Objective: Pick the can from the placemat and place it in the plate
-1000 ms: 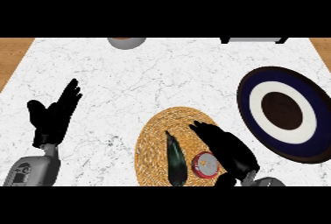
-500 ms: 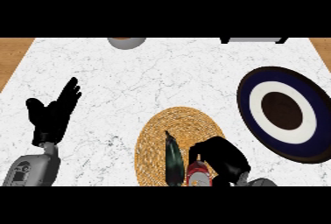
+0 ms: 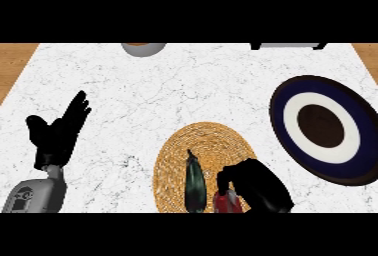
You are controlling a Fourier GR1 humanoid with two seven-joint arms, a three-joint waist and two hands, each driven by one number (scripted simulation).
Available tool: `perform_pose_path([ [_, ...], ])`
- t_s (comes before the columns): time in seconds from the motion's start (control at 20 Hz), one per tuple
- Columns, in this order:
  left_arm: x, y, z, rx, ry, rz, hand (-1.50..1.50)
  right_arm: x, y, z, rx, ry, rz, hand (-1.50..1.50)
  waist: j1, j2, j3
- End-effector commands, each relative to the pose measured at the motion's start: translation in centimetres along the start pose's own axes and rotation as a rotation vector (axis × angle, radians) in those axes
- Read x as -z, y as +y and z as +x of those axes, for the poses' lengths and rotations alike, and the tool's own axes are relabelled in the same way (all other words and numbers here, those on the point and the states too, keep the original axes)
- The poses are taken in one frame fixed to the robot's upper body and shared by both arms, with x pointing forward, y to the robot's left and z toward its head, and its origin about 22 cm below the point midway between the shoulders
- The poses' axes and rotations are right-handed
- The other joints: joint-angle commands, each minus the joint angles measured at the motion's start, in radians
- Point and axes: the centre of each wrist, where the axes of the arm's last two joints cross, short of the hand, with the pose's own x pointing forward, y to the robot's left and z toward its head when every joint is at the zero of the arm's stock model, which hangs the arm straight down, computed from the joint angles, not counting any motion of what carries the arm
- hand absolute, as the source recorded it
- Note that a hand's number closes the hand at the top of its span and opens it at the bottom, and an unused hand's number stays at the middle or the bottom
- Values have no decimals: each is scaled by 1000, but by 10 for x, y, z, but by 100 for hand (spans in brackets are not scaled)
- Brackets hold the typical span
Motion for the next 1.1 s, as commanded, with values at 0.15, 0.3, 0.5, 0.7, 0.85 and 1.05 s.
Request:
perform_pose_path([
  [0.15, -4, 11, -5, 10, -10, 16, 0, -83, -42, 15, 26, -289, -84, 150, -16, -3, 0],
  [0.3, -5, 18, 8, -5, 8, 30, 0, -104, -64, 17, 72, -282, -322, 150, -21, -5, 1],
  [0.5, -1, 10, 13, -5, -4, 18, 0, -125, -93, 13, 81, -187, -600, 150, -22, -3, 1],
  [0.7, -4, -6, -6, -8, 23, 5, 0, -135, -111, -18, 122, -65, -717, 150, -8, 3, 0],
  [0.85, 0, 2, 1, 6, 5, -9, 0, -141, -123, -27, 257, -32, -702, 150, -4, 2, 0],
  [1.05, 4, 3, 14, 1, -7, 4, 0, -159, -156, -63, 290, 35, -726, 150, -1, 1, 0],
])
